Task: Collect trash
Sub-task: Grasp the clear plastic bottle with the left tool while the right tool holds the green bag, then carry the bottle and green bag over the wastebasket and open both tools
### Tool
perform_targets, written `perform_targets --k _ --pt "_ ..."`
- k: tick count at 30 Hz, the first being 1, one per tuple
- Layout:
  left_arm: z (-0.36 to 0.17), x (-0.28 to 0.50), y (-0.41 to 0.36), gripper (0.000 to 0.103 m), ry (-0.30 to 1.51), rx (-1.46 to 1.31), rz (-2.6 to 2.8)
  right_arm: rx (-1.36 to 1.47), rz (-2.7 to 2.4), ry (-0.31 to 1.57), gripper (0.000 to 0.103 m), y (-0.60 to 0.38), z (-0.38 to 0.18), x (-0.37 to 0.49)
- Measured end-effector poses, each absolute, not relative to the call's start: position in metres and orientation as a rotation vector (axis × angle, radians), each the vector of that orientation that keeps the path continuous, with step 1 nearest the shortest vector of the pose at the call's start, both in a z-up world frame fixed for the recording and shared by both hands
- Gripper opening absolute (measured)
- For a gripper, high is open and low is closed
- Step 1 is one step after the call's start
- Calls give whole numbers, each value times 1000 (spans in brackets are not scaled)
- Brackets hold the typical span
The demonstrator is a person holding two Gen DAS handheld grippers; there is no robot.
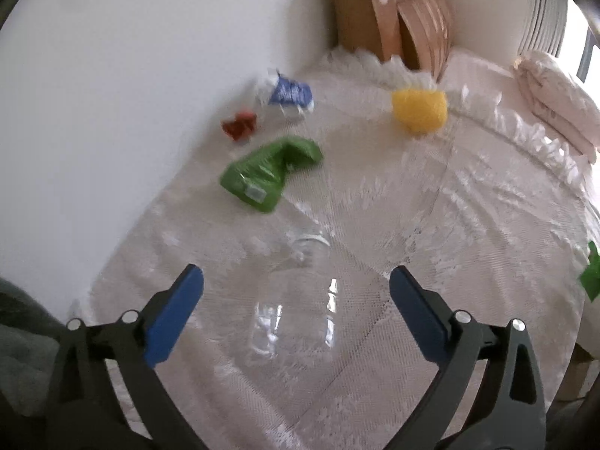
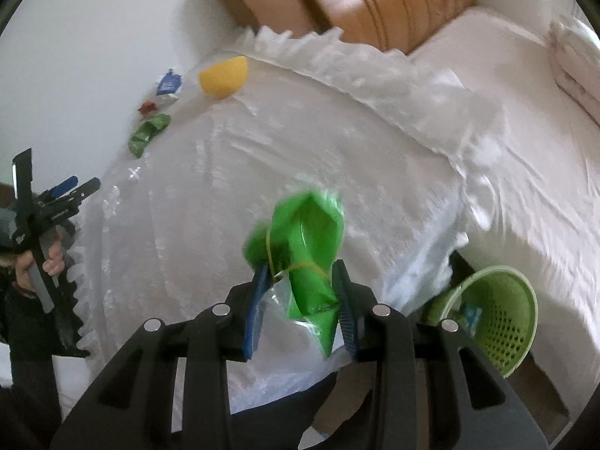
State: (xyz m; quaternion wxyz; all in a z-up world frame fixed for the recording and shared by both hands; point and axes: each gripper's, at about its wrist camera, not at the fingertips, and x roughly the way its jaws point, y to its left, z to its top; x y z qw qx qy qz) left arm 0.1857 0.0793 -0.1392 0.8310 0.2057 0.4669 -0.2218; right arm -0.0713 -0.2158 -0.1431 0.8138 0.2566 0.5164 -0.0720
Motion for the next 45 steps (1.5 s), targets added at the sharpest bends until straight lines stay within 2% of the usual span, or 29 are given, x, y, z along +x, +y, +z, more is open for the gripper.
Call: perform_targets --k 6,11,13,28,30,38,45 --pt "-183 199 64 93 1056 532 -456 572 -183 1106 36 -219 -150 -78" --pt "-189 195 73 67 1092 505 -466 558 -173 1116 35 -214 -157 -70" --pt "-192 191 77 62 1092 503 -447 538 -171 1124 36 -212 -157 -67" --pt "-174 138 71 61 1048 324 -468 463 -166 1208 38 -199 -181 -47" --pt "-170 130 68 61 1044 299 -472 469 -160 1197 32 -200 -182 -47" --pt "-144 84 49 61 1004 236 -491 544 -145 1126 30 -219 -177 -64" --pt "-113 28 -9 61 977 198 -625 557 -207 1062 30 -244 -154 -107"
